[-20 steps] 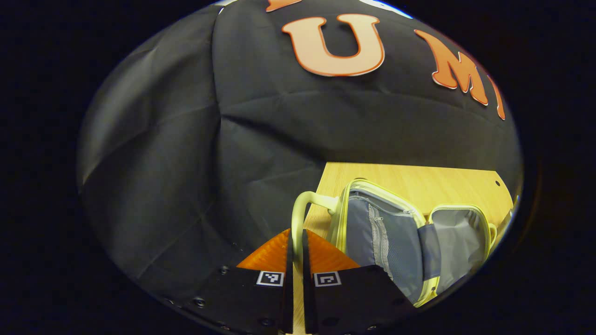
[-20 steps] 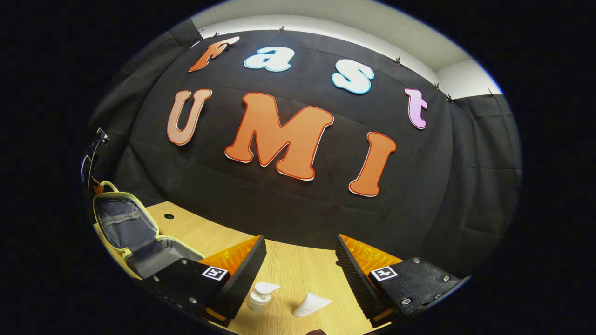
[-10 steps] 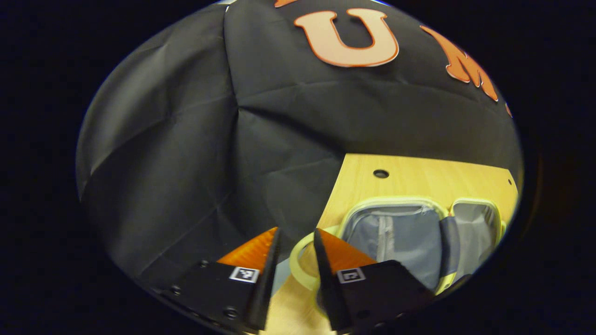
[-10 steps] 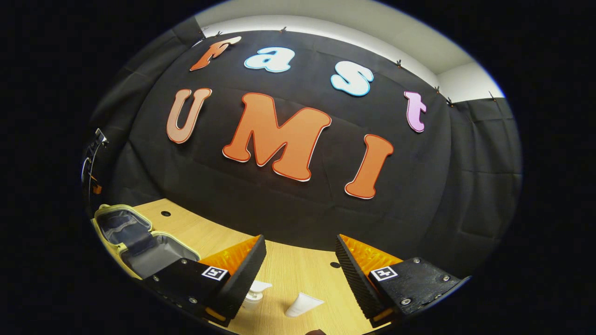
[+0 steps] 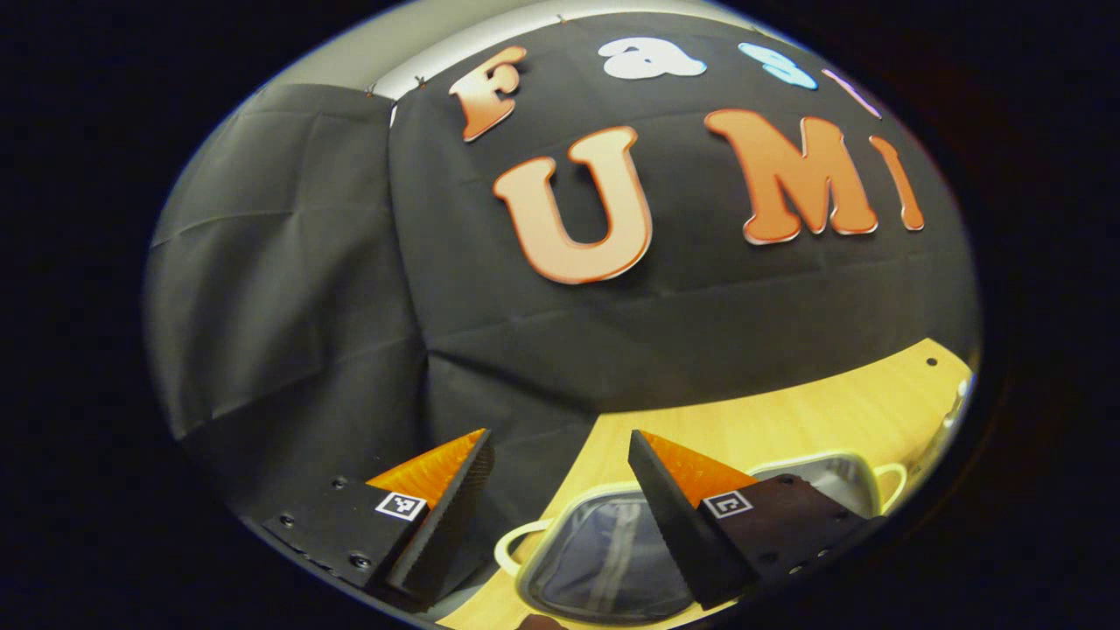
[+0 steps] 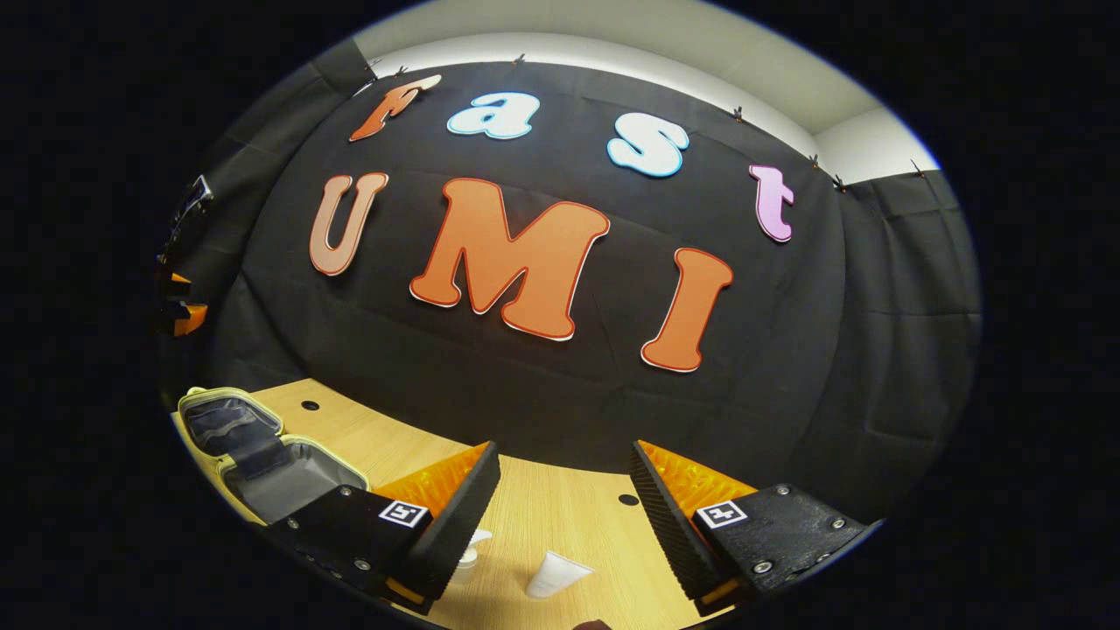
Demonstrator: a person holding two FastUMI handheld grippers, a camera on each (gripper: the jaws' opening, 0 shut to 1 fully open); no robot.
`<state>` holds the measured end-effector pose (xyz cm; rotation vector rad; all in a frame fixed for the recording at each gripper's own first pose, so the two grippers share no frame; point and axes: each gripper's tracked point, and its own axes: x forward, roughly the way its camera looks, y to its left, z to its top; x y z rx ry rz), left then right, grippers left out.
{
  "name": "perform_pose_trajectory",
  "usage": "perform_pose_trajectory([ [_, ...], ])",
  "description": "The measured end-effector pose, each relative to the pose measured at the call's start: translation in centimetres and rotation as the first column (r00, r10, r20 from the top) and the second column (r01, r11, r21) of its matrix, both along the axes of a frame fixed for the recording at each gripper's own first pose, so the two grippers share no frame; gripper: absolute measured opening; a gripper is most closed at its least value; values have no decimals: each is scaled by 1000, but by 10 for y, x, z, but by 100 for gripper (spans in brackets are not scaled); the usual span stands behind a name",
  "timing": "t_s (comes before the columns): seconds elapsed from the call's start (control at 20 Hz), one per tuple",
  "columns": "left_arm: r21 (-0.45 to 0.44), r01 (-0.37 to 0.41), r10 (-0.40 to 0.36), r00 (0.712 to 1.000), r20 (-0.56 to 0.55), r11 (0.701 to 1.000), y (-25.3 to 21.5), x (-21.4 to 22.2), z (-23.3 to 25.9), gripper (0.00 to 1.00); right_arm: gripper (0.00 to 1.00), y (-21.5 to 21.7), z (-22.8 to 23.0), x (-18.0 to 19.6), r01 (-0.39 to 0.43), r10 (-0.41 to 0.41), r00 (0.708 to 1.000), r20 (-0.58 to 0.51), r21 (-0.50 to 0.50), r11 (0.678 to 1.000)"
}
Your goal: First open the suitcase, pack the skin care products into it, and then close the suitcase.
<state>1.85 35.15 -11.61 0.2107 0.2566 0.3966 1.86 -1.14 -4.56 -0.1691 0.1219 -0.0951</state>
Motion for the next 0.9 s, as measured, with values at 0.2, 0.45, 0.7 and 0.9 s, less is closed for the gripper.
perform_pose_trajectory([
  [0.2,-6,85,-85,993,86,996,-58,10,34,99,96,-9,-1,-2,-16,16,1000,16,6,1000],
  [0.45,-26,191,-186,972,142,981,-152,15,56,100,96,-13,8,-12,-89,92,991,96,-32,996],
  [0.7,-29,287,-277,943,182,957,-241,14,56,99,96,-28,-19,-19,-104,103,994,35,24,994],
  [0.9,-63,367,-354,923,152,928,-306,18,38,99,96,-41,-41,-21,-114,116,993,-21,73,991],
])
